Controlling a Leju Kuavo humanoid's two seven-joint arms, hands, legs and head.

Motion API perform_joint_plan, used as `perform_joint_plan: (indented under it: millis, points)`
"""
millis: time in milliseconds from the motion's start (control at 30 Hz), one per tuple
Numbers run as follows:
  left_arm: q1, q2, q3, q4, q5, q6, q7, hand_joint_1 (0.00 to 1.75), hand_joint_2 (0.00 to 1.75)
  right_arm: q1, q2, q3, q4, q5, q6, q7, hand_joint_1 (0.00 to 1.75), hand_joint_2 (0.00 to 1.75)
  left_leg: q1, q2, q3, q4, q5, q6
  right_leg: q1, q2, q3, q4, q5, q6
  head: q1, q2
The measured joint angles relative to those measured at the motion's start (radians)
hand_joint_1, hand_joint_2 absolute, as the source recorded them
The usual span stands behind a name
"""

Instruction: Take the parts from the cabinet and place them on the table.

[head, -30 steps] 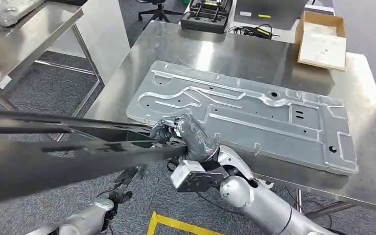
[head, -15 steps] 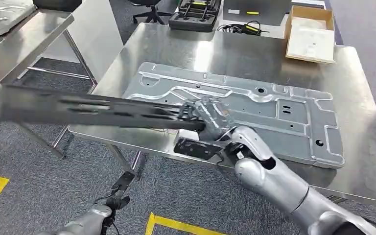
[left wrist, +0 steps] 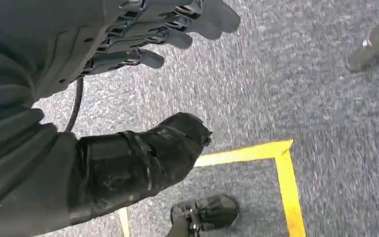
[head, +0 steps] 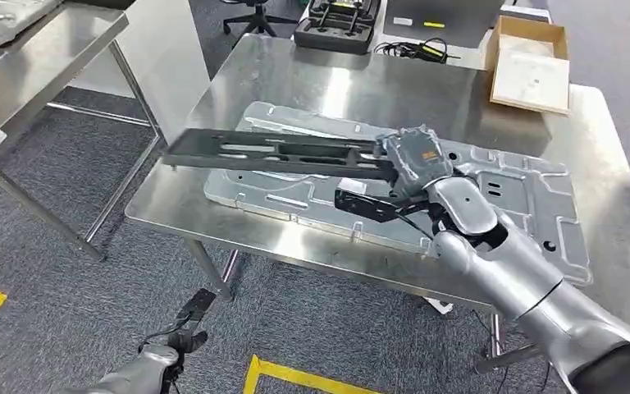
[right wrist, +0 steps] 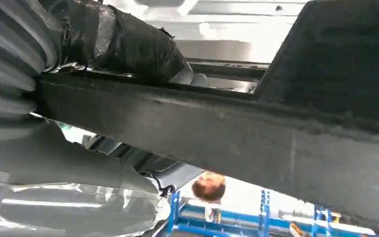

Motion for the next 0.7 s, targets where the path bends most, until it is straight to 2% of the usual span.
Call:
perform_joint_plan:
  millis: [33, 67, 100, 133, 167, 200, 233, 267, 300, 333, 400, 433, 467, 500, 533, 567, 600, 633, 700]
  points:
    - [0.001, 0.000, 0.000, 0.000, -0.002, 0.000, 0.000, 0.00, 1.75, -0.007, -0.005, 0.003, 0.008, 0.027, 0.006, 0.005, 1.75, 1.75, 0.002, -0.001, 0.000, 0.004, -0.003, -0.002, -0.003, 0.000, 0.030, -0.070, 0.044, 0.001, 0.000, 0.000]
    - [0.001, 0.000, 0.001, 0.000, -0.003, -0.001, 0.000, 0.00, 1.75, -0.020, -0.009, 0.007, 0.021, 0.068, 0.012, 0.010, 1.75, 1.75, 0.003, -0.002, 0.000, 0.010, -0.007, -0.007, -0.007, -0.001, 0.073, -0.167, 0.094, 0.003, 0.000, 0.000]
    - [0.001, 0.000, 0.003, 0.000, -0.007, -0.002, -0.001, 0.00, 1.75, -0.030, -0.010, 0.011, 0.038, 0.101, 0.014, 0.014, 1.75, 1.75, 0.002, -0.002, -0.003, 0.013, -0.012, -0.013, -0.009, -0.004, 0.095, -0.223, 0.099, 0.003, 0.000, 0.000]
    - [-0.001, 0.001, 0.008, 0.000, -0.009, -0.002, -0.001, 0.00, 1.75, -0.040, -0.010, 0.014, 0.049, 0.114, 0.016, 0.016, 1.75, 1.75, -0.007, -0.003, -0.010, 0.023, -0.013, -0.018, 0.000, -0.003, 0.114, -0.246, 0.090, 0.000, 0.000, 0.000]
    - [-0.001, 0.001, 0.011, 0.000, -0.009, -0.003, -0.001, 0.00, 1.75, -0.040, -0.015, 0.015, 0.058, 0.124, 0.019, 0.020, 1.75, 1.75, -0.005, -0.003, -0.012, 0.016, -0.009, -0.023, -0.002, -0.002, 0.109, -0.239, 0.089, -0.007, -0.005, 0.000]
    - [0.001, 0.001, 0.013, 0.000, -0.009, -0.004, -0.001, 0.00, 1.75, -0.039, -0.017, 0.016, 0.066, 0.136, 0.022, 0.022, 1.75, 1.75, -0.005, -0.003, -0.011, 0.016, -0.007, -0.027, 0.000, -0.002, 0.107, -0.242, 0.089, -0.008, -0.003, 0.000]
    - [0.002, 0.001, 0.015, 0.000, -0.010, -0.006, -0.001, 0.00, 1.75, -0.040, -0.019, 0.017, 0.078, 0.152, 0.025, 0.025, 1.75, 1.75, -0.003, -0.004, -0.010, 0.013, -0.005, -0.032, 0.003, -0.002, 0.107, -0.242, 0.090, -0.015, -0.004, 0.000]
    - [0.003, 0.005, 0.017, 0.000, -0.012, -0.007, -0.001, 0.00, 1.75, -0.043, -0.022, 0.018, 0.088, 0.166, 0.027, 0.028, 1.75, 1.75, -0.002, -0.005, -0.014, 0.015, -0.012, -0.038, -0.005, -0.003, 0.111, -0.250, 0.095, -0.027, -0.003, 0.000]
    - [0.002, 0.006, 0.018, 0.000, -0.014, -0.007, -0.002, 0.00, 1.75, -0.047, -0.024, 0.019, 0.099, 0.184, 0.027, 0.034, 1.75, 1.75, -0.001, -0.001, -0.020, 0.035, -0.026, -0.042, -0.006, -0.001, 0.113, -0.253, 0.096, -0.031, -0.004, 0.000]
    - [0.001, 0.006, 0.018, 0.000, -0.019, -0.009, -0.005, 0.00, 1.75, -0.052, -0.025, 0.021, 0.114, 0.205, 0.027, 0.035, 1.75, 1.75, -0.001, 0.000, -0.044, 0.085, -0.055, -0.045, -0.006, -0.002, 0.113, -0.253, 0.096, -0.038, -0.010, 0.000]
    - [0.002, 0.007, 0.023, 0.000, -0.021, -0.010, -0.008, 0.00, 1.75, -0.054, -0.026, 0.025, 0.153, 0.233, 0.024, 0.037, 1.75, 1.75, 0.000, 0.000, -0.121, 0.246, -0.121, -0.049, -0.003, -0.001, 0.114, -0.253, 0.095, -0.043, -0.012, 0.000]
    - [0.003, 0.007, 0.025, 0.000, -0.021, -0.010, -0.008, 0.00, 1.75, -0.053, -0.029, 0.029, 0.170, 0.240, 0.024, 0.037, 1.75, 1.75, 0.000, 0.000, -0.154, 0.304, -0.134, -0.049, -0.002, -0.001, 0.113, -0.252, 0.095, -0.044, -0.012, 0.000]
    - [0.005, 0.007, 0.025, 0.000, -0.021, -0.010, -0.008, 0.00, 1.75, -0.051, -0.032, 0.033, 0.183, 0.244, 0.023, 0.037, 1.75, 1.75, 0.000, 0.000, -0.163, 0.313, -0.123, -0.048, 0.000, 0.000, 0.114, -0.252, 0.095, -0.044, -0.012, 0.000]
    - [0.007, 0.009, 0.026, 0.000, -0.023, -0.010, -0.009, 0.00, 1.75, -0.051, -0.034, 0.034, 0.197, 0.244, 0.023, 0.036, 1.75, 1.75, -0.001, 0.000, -0.151, 0.279, -0.093, -0.044, 0.001, 0.001, 0.114, -0.252, 0.095, -0.044, -0.012, 0.000]
    - [0.007, 0.011, 0.027, 0.000, -0.026, -0.010, -0.009, 0.00, 1.75, -0.052, -0.035, 0.034, 0.209, 0.244, 0.024, 0.036, 1.75, 1.75, -0.002, 0.000, -0.118, 0.206, -0.049, -0.037, 0.003, 0.003, 0.115, -0.252, 0.094, -0.044, -0.013, 0.000]
    - [0.005, 0.014, 0.027, 0.000, -0.032, -0.010, -0.009, 0.00, 1.75, -0.052, -0.037, 0.034, 0.218, 0.249, 0.024, 0.036, 1.75, 1.75, -0.007, -0.001, -0.072, 0.108, -0.001, -0.026, 0.004, 0.004, 0.116, -0.252, 0.093, -0.043, -0.013, 0.000]
    - [0.003, 0.015, 0.027, 0.000, -0.038, -0.010, -0.010, 0.00, 1.75, -0.052, -0.039, 0.034, 0.224, 0.255, 0.025, 0.037, 1.75, 1.75, -0.012, -0.002, -0.039, 0.029, 0.015, -0.013, 0.004, 0.004, 0.117, -0.252, 0.092, -0.041, -0.013, 0.000]
    - [0.003, 0.017, 0.027, 0.000, -0.041, -0.010, -0.010, 0.00, 1.75, -0.054, -0.042, 0.034, 0.232, 0.259, 0.026, 0.038, 1.75, 1.75, -0.015, -0.001, -0.021, 0.017, 0.005, -0.010, 0.010, 0.004, 0.113, -0.252, 0.091, -0.036, -0.011, 0.000]
    - [0.003, 0.017, 0.027, 0.000, -0.041, -0.009, -0.014, 0.00, 1.75, -0.050, -0.047, 0.034, 0.248, 0.264, 0.027, 0.038, 1.75, 1.75, -0.020, -0.002, -0.023, 0.008, 0.007, -0.009, 0.003, 0.004, 0.114, -0.256, 0.094, -0.026, -0.013, 0.000]
